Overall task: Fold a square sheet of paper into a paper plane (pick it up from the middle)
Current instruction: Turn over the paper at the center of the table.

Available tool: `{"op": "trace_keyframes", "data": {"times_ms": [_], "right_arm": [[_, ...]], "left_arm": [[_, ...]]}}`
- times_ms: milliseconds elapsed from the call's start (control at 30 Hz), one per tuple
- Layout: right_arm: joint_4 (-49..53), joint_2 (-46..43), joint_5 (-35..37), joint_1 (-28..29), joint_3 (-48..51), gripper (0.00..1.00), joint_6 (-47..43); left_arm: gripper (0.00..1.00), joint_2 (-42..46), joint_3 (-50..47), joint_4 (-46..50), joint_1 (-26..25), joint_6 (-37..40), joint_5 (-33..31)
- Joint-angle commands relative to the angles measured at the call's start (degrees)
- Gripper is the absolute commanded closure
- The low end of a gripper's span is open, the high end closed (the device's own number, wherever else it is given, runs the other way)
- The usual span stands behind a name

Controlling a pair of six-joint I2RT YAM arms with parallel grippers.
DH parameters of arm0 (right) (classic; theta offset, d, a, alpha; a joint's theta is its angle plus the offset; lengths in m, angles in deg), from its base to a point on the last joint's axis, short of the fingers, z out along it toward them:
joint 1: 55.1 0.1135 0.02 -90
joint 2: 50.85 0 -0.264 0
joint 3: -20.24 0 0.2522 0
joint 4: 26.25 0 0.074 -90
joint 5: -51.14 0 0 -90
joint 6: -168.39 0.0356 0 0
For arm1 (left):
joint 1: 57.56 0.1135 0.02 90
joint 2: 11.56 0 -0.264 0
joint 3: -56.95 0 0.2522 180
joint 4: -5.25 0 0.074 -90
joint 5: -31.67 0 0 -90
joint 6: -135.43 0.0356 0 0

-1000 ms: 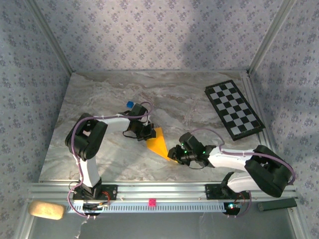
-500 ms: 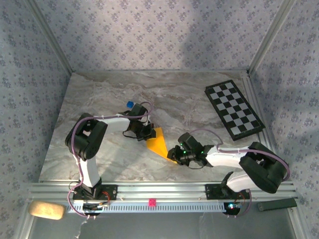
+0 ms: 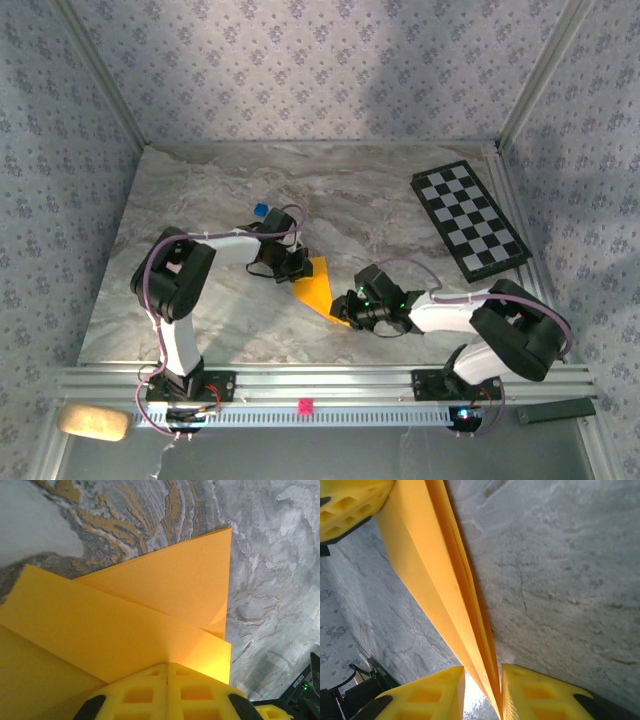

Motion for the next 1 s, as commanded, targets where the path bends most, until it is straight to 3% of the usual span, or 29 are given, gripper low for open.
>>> {"op": "trace_keyframes", "data": {"times_ms": [0,233,700,767,867,967], "right_arm": [[-1.69,0.76,-0.84,-0.46,-0.75,0.75,-1.68],[-3.92,1.44,-3.46,-1.32,-0.96,0.77,-3.02],[-2.98,1.01,-4.29,-2.13,-1.14,0.91,-5.43],[-2.35,0.61,-5.01,-2.30,-1.66,0.93,-5.44],[0.70,-2.33,-3.80,-2.49,-3.30,0.96,-6.55],[16.07,-6.85,1.60,-3.08,-7.79,0.96,-11.82]], "left_arm": [[0.99,-0.51,-0.96,0.72,0.45,-0.26,-1.36],[0.99,-0.51,-0.80,0.32,0.44,-0.82,-0.87],[0.96,1.56,-0.20,-0.46,0.52,-2.29,0.14],[0.92,3.13,0.10,-1.23,0.64,-3.57,1.61],[0.79,6.56,1.89,-0.85,0.76,-5.13,2.89],[0.64,10.49,5.04,2.98,0.96,-3.44,0.74]]}}
